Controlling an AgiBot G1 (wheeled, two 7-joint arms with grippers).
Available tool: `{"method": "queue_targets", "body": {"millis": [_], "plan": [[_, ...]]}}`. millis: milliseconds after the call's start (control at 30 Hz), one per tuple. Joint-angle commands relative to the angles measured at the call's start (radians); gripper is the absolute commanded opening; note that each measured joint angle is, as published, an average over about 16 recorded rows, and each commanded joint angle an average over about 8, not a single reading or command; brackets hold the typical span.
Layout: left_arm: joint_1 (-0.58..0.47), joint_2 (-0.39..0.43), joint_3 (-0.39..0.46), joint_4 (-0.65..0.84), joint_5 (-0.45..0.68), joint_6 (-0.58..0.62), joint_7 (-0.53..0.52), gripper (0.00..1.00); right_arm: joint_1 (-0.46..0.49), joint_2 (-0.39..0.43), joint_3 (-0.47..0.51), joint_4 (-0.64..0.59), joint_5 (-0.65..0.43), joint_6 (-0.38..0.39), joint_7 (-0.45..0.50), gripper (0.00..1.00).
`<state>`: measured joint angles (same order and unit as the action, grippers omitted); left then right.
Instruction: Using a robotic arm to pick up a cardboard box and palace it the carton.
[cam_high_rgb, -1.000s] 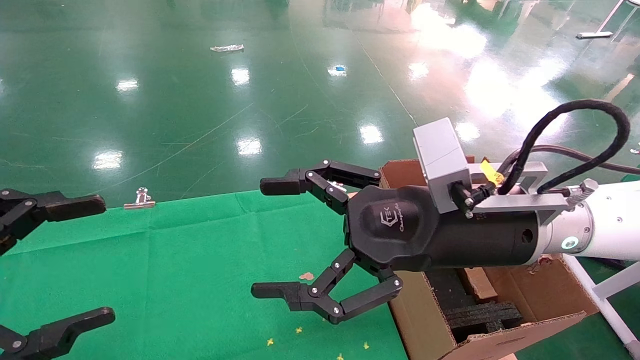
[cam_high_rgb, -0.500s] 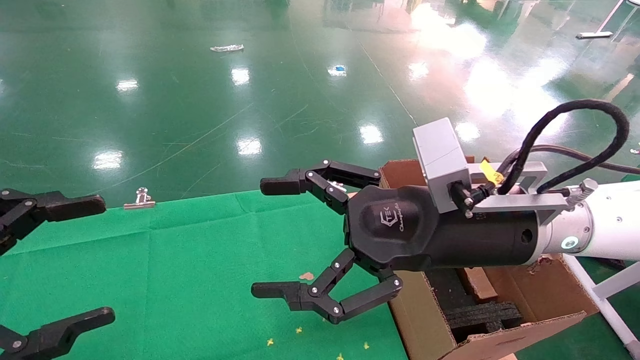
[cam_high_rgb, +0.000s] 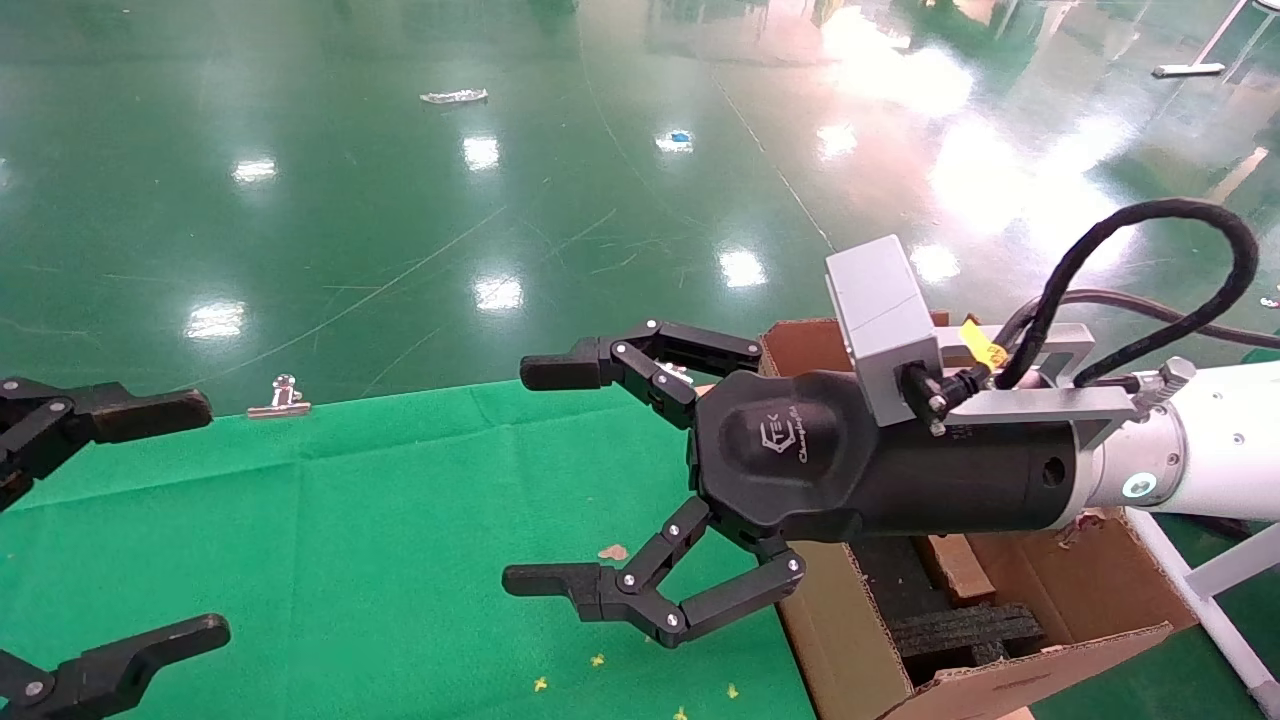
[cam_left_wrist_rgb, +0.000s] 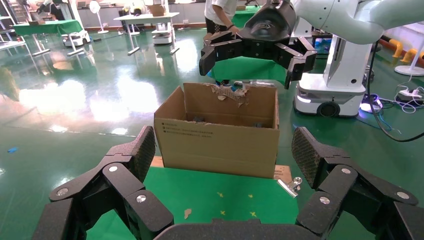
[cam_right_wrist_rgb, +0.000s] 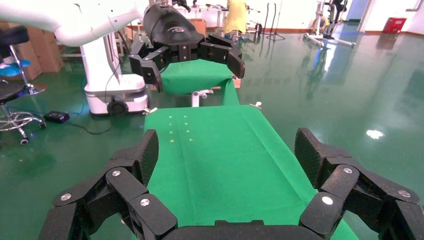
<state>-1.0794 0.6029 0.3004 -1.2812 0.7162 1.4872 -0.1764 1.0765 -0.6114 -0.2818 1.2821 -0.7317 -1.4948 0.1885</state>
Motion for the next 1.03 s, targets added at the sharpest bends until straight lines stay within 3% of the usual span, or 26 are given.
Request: {"method": "queue_targets", "body": {"millis": [33, 1033], "plan": [[0.0, 0.0, 0.0, 0.0, 0.0, 0.0, 0.0, 1.0, 0.0, 0.0, 0.0, 0.0, 0.0, 0.0, 0.0, 1.0], [0.0, 0.0, 0.0, 0.0, 0.0, 0.0, 0.0, 1.0, 0.0, 0.0, 0.0, 0.0, 0.0, 0.0, 0.0, 1.0]]}}
